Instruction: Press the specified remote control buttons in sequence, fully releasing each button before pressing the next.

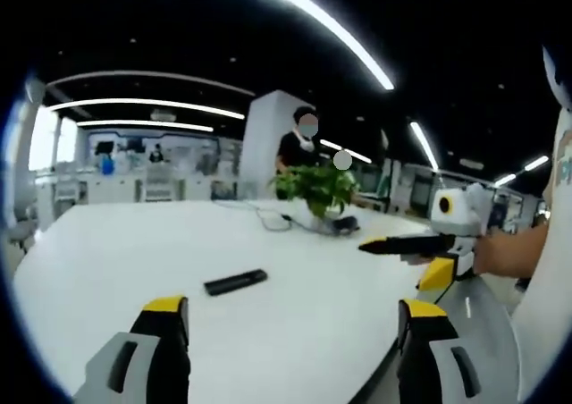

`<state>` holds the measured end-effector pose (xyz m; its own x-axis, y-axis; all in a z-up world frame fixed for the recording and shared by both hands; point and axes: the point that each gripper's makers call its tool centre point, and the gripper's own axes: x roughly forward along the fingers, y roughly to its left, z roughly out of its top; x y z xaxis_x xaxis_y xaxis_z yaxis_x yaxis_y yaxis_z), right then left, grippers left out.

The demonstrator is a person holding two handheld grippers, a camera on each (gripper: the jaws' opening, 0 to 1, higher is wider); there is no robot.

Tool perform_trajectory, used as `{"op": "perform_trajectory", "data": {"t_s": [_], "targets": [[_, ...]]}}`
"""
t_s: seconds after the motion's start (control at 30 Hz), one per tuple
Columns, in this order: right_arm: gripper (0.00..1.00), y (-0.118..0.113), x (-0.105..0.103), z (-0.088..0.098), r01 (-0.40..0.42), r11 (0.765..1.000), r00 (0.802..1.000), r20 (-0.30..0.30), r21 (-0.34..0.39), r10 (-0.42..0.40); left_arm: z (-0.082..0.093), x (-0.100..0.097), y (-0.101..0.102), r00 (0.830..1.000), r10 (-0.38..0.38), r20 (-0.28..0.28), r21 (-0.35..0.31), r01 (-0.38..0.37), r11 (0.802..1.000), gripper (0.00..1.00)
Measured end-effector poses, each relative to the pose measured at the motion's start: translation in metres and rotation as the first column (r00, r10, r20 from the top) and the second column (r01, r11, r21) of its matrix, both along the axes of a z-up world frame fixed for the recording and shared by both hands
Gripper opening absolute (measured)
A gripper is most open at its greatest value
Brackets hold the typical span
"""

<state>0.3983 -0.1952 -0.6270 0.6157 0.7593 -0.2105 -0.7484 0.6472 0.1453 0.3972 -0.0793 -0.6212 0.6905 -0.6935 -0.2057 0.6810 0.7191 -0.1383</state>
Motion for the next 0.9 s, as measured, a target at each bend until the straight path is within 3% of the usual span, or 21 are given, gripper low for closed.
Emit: {"op": "perform_trajectory", "data": {"t_s": [0.33,0.57,0.9], "targets": [[0.97,-0.001,0.0,-0.004,-0.003,1.0,1.0,-0.018,0.012,0.003,-0.005,-0.002,-0.005,1.0,-0.021,0.0,0.018,0.021,1.0,1.0],[0.96,-0.004,0.0,-0.008,0.012,1.0,0.999,-0.031,0.008,-0.012,-0.012,0.002,0.002,0.999,0.004,-0.054,-0.01,-0.005,1.0,1.0],[0.95,-0.01,0.003,-0.021,0.047,0.999,0.996,-0.08,-0.021,-0.048,-0.022,0.003,0.004,0.997,0.004,-0.076,0.019,-0.003,1.0,1.0]]}}
